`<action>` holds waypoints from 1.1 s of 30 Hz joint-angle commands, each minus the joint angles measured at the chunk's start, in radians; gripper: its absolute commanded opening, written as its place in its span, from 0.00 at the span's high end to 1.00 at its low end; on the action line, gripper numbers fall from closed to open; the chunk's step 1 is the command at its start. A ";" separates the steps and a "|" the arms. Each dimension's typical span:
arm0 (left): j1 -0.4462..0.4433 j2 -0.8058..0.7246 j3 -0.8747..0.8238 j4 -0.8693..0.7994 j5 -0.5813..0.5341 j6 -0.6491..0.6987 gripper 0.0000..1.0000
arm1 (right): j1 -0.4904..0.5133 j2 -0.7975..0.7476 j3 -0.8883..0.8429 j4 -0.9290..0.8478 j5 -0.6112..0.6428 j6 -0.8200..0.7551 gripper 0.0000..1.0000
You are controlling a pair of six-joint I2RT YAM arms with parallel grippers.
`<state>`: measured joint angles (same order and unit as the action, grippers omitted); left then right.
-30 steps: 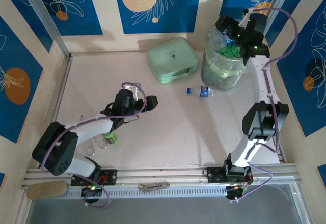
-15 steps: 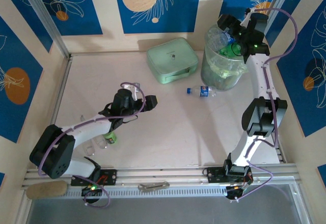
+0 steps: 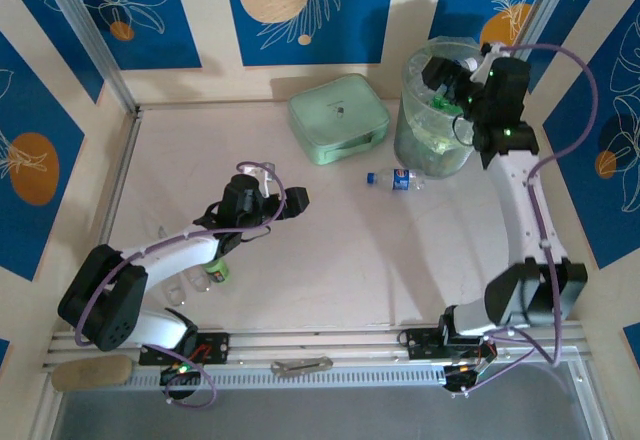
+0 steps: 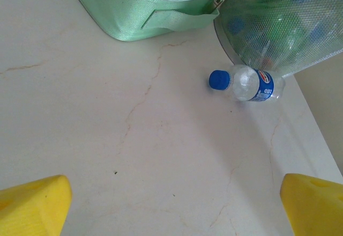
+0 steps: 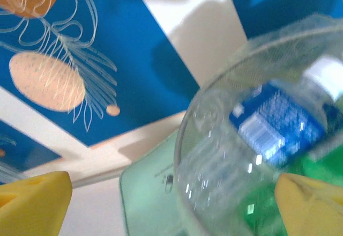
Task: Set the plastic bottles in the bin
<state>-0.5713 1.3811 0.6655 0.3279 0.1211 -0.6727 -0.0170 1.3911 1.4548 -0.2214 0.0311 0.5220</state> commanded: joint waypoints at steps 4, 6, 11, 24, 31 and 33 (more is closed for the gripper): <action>0.004 0.013 -0.011 0.034 0.004 0.018 0.01 | 0.117 -0.178 -0.268 -0.076 0.090 -0.017 0.02; 0.005 0.018 -0.010 0.037 0.009 0.018 0.01 | 0.170 -0.216 -0.336 -0.107 0.095 -0.045 0.02; 0.015 -0.005 -0.013 0.008 -0.012 0.040 0.01 | 0.237 -0.205 -0.407 -0.163 0.095 -0.118 0.01; 0.125 -0.126 -0.038 -0.091 -0.034 0.059 0.01 | 0.242 0.152 -0.263 -0.136 0.097 -0.258 0.01; 0.126 -0.130 -0.065 -0.069 -0.028 0.019 0.01 | 0.238 0.379 -0.080 -0.177 0.172 -0.312 0.01; 0.126 -0.134 -0.068 -0.066 -0.025 0.013 0.01 | 0.239 0.416 -0.057 -0.185 0.196 -0.320 0.01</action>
<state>-0.4534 1.2686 0.6075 0.2638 0.0990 -0.6434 0.2222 1.7706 1.3594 -0.3817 0.1749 0.2409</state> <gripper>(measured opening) 0.993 0.991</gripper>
